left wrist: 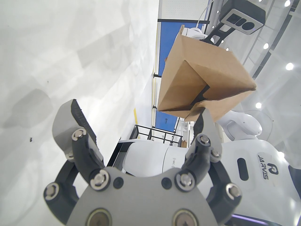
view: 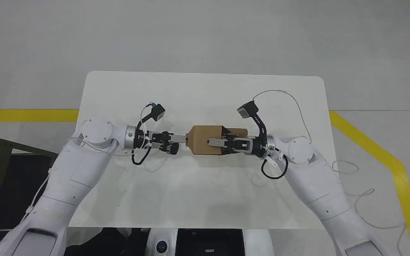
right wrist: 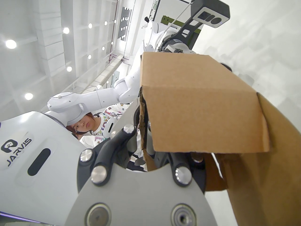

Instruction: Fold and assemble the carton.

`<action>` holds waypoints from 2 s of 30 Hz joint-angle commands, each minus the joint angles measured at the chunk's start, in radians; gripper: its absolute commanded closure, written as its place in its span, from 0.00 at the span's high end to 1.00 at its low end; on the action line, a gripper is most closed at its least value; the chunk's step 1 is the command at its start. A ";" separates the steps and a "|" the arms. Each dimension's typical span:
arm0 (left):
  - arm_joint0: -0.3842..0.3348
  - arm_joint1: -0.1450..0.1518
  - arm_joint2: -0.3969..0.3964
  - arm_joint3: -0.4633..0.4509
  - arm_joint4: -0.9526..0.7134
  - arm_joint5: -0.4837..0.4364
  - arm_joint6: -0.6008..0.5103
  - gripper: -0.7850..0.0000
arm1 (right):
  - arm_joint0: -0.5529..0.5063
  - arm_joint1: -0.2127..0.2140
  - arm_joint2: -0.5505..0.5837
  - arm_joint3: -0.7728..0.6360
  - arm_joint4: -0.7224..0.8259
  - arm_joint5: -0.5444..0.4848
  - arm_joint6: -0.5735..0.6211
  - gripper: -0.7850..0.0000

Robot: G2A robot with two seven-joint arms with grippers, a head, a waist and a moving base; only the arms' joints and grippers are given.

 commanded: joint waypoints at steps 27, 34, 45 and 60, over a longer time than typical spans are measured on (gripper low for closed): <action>-0.021 -0.018 0.042 -0.005 -0.034 -0.015 0.007 1.00 | 0.041 -0.035 -0.060 0.076 0.071 -0.059 0.014 0.00; -0.022 -0.011 0.009 0.010 -0.013 -0.035 0.021 1.00 | 0.038 -0.030 -0.043 0.098 0.035 -0.033 0.015 0.00; -0.005 0.017 -0.112 -0.064 0.093 -0.242 0.111 1.00 | 0.100 -0.050 -0.105 0.171 -0.026 0.051 0.012 0.00; 0.088 0.054 -0.197 -0.145 0.648 -0.700 0.336 1.00 | 0.216 -0.135 -0.239 0.408 -0.031 0.029 -0.100 0.00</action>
